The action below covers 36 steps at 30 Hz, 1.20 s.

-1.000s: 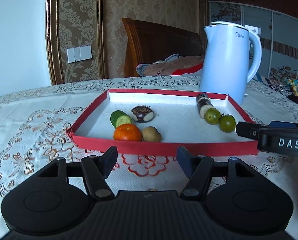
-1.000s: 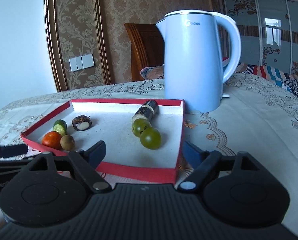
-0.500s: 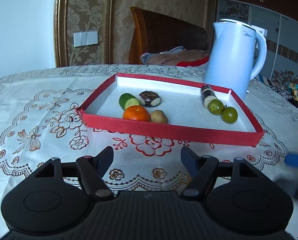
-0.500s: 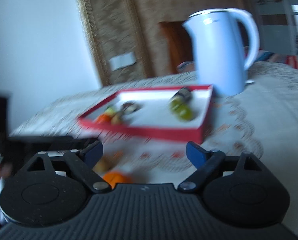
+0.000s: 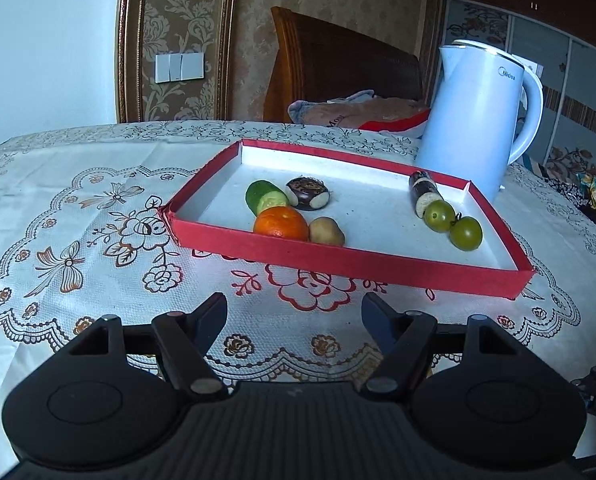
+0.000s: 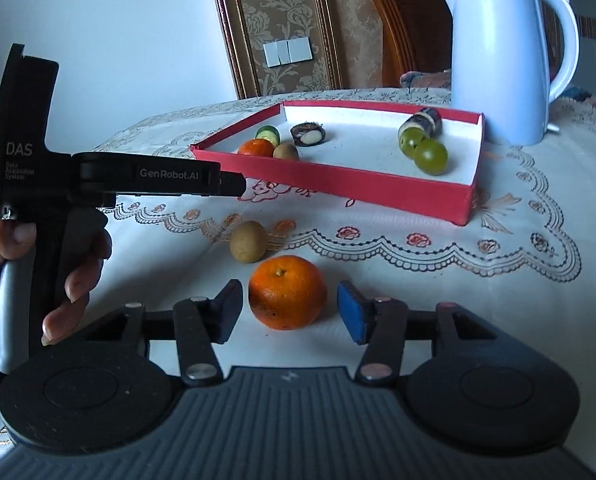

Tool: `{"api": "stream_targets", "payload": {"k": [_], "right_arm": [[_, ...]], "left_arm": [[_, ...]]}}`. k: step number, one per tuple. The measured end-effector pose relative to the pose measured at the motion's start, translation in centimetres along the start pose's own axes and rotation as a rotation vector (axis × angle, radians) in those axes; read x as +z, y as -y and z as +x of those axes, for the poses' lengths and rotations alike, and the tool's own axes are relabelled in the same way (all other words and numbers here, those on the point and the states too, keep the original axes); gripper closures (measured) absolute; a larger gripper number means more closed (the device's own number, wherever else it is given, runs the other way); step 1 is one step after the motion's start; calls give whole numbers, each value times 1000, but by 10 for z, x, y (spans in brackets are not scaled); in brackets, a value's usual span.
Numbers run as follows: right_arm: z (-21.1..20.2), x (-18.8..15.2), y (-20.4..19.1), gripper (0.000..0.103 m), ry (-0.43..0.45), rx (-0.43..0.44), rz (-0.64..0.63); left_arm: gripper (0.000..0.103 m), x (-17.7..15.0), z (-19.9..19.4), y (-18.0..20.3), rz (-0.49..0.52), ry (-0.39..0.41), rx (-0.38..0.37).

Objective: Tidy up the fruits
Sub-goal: 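Pull both grippers back from the tray toward the remaining kiwi and mandarin, then lower the left gripper over the kiwi and the right over the mandarin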

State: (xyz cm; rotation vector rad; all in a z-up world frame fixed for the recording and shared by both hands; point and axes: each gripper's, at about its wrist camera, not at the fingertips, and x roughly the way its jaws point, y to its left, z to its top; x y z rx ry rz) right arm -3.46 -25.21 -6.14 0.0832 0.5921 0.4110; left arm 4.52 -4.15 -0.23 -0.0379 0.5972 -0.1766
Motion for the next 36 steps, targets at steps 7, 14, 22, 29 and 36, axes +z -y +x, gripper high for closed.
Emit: {"api": "stream_targets", "payload": {"k": [7, 14, 22, 29, 36], "right_arm": [[-2, 2, -1, 63, 45, -33, 2], [1, 5, -5, 64, 37, -81, -28], [1, 14, 4, 46, 104, -277, -21], [2, 14, 10, 43, 101, -263, 5], [-2, 10, 1, 36, 107, -303, -36]], "left_arm": [[29, -1, 0, 2, 13, 1, -2], [29, -2, 0, 6, 30, 2, -14], [29, -6, -2, 18, 92, -2, -62], [29, -15, -5, 36, 203, 19, -44], [29, -18, -18, 43, 243, 63, -72]]}}
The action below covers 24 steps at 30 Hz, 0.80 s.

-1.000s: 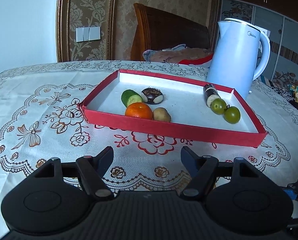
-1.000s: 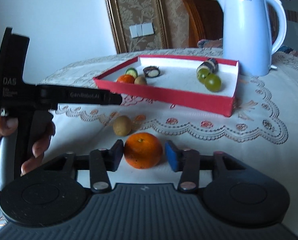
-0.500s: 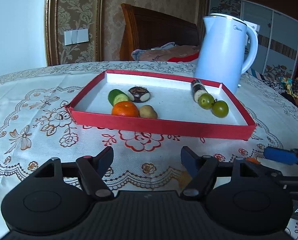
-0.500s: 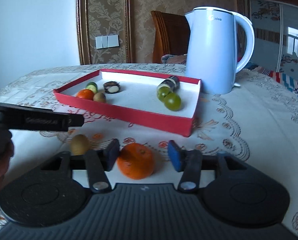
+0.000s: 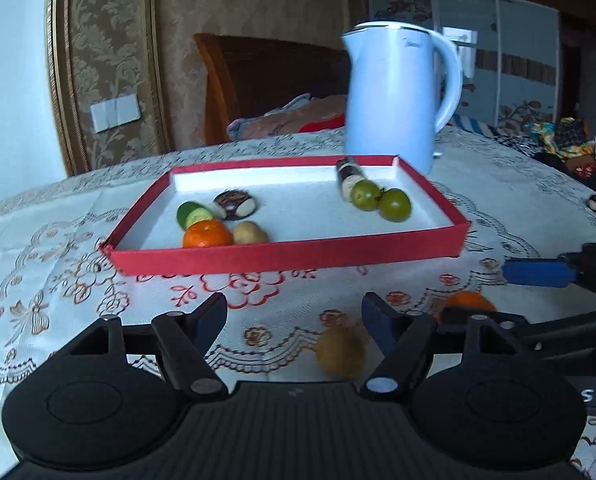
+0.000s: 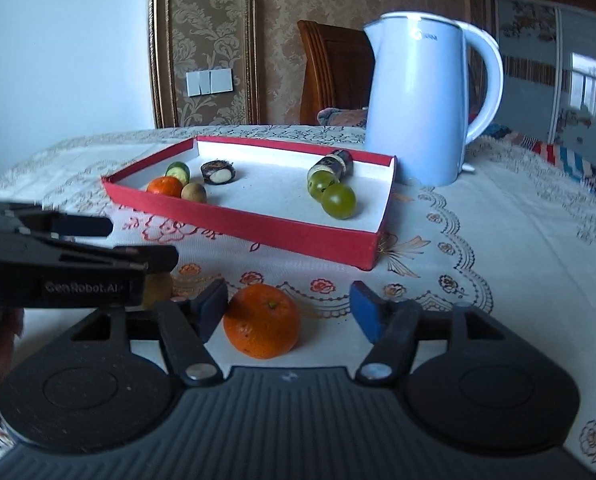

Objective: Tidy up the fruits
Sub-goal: 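Lower the left gripper over the kiwi and the right over the mandarin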

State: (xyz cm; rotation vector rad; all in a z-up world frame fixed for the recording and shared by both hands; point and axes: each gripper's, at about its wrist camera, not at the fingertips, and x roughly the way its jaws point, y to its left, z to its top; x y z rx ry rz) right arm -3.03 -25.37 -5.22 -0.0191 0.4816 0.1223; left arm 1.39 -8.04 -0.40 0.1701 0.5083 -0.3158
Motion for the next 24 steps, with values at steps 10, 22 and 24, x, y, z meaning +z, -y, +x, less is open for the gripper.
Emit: {"api": "stream_targets", "payload": {"k": [10, 22, 24], "right_arm": [[2, 0, 4, 28, -22, -1, 21], [10, 0, 1, 32, -65, 34, 15], [13, 1, -1, 40, -75, 44, 5]], "left_arm": [[28, -5, 13, -2, 6, -101, -33], [27, -6, 19, -4, -12, -132, 15], [28, -6, 21, -8, -33, -140, 20]]}}
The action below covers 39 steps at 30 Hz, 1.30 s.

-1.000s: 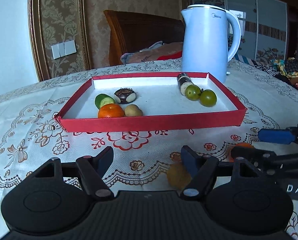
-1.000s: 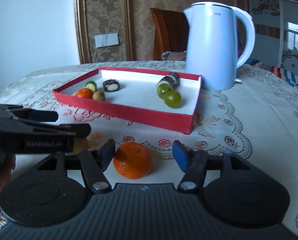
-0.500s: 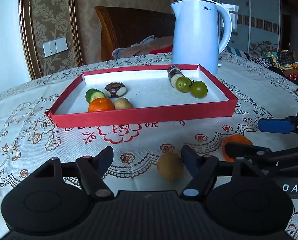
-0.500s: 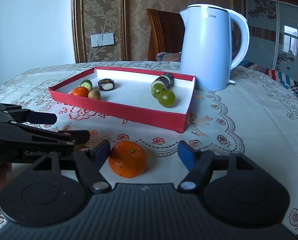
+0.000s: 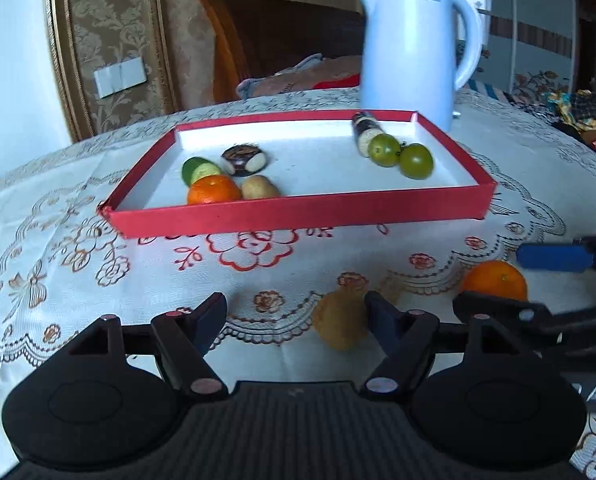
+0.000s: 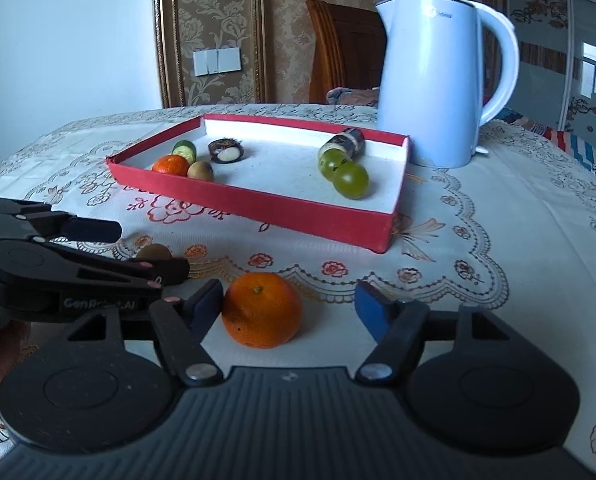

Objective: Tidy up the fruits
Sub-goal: 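Lower the left gripper over the kiwi and the right over the mandarin, then close the left gripper on the kiwi while the right gripper closes on the mandarin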

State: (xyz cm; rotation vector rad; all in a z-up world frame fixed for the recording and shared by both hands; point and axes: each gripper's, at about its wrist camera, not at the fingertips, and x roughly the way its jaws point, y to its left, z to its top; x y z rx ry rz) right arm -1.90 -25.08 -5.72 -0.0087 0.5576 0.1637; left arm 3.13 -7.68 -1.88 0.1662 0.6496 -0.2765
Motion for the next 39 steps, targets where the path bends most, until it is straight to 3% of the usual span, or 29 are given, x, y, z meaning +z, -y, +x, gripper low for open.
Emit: {"api": "stream_targets", "payload": {"k": [9, 18, 22, 28, 39], "right_arm": [[7, 2, -8, 63, -30, 29, -33], [8, 2, -12, 63, -26, 25, -38], [8, 2, -10, 63, -24, 31, -19], [8, 3, -1, 63, -22, 12, 36], [9, 5, 6, 63, -9, -7, 75]], "left_arm": [[34, 0, 0, 1, 4, 3, 1], [42, 0, 0, 0, 6, 4, -7], [65, 1, -2, 1, 9, 14, -9], [75, 1, -3, -1, -6, 14, -8], [75, 2, -3, -5, -28, 16, 0]]}}
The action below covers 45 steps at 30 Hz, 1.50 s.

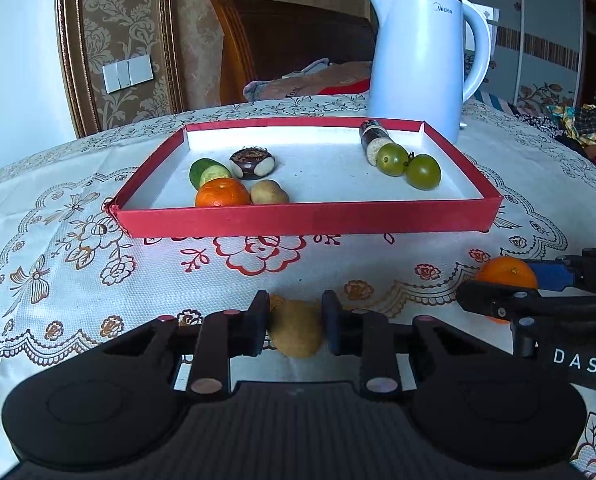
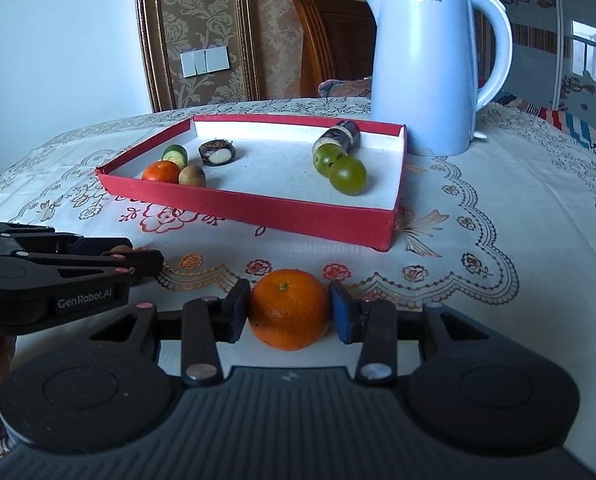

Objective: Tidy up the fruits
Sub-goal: 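Close the left gripper on the kiwi while the right gripper closes on the mandarin, then carry the kiwi and mandarin into the red tray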

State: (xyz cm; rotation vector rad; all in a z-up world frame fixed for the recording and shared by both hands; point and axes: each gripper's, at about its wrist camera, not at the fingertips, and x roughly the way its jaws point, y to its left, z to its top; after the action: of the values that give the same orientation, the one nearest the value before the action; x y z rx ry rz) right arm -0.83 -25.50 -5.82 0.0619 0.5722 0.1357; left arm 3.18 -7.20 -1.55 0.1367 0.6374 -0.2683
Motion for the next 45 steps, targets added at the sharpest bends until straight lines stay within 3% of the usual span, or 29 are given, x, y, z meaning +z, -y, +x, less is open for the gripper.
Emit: {"api": "stream_targets", "payload": {"k": [9, 23, 35, 45], "right_arm": [[-3, -1, 1, 63, 23, -6, 13], [3, 34, -15, 63, 127, -53, -15], [51, 63, -8, 63, 104, -139, 10], [80, 70, -3, 63, 53, -132, 44]], "left_arm": [[75, 1, -2, -4, -23, 17, 28], [75, 32, -7, -5, -55, 163, 97], [75, 67, 31, -3, -59, 177, 146], [75, 78, 62, -4, -69, 139, 154]]}}
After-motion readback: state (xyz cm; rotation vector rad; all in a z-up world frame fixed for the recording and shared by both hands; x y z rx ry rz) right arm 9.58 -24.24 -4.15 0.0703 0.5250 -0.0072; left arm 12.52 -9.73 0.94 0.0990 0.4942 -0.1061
